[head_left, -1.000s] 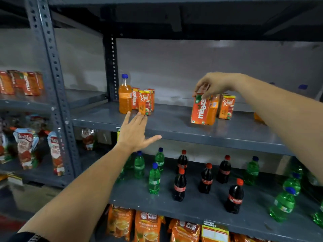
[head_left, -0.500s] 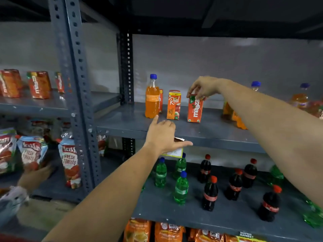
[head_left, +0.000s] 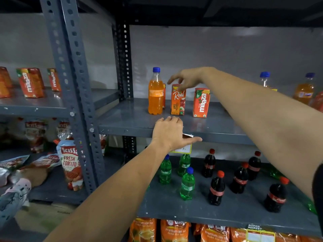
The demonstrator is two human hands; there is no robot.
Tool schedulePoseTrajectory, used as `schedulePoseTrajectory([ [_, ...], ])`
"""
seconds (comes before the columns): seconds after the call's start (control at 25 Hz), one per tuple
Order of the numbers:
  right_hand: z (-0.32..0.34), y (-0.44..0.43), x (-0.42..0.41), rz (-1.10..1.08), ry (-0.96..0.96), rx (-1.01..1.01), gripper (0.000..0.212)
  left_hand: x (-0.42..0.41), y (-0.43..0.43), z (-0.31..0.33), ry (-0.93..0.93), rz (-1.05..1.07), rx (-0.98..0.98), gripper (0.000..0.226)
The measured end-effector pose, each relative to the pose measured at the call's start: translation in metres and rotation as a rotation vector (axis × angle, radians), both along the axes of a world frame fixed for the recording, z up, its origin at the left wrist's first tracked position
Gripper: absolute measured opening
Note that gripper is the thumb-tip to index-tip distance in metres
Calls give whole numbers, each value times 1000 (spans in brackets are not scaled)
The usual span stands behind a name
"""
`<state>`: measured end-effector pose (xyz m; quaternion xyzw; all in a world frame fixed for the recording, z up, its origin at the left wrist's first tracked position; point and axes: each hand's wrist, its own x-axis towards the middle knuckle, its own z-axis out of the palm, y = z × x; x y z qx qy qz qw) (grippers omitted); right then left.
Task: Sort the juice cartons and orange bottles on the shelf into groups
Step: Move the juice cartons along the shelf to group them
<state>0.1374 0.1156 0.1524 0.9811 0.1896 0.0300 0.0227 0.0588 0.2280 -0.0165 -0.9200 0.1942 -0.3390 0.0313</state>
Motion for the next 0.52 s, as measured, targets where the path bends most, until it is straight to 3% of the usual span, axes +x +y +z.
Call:
schedulePoseTrajectory([
  [0.24,2,7,-1,56,44,-20,25,1,1,0,12,-1,3,93],
  [0.52,20,-51,-54,60,91,143,30,-8,0,3,37,41,56,96],
])
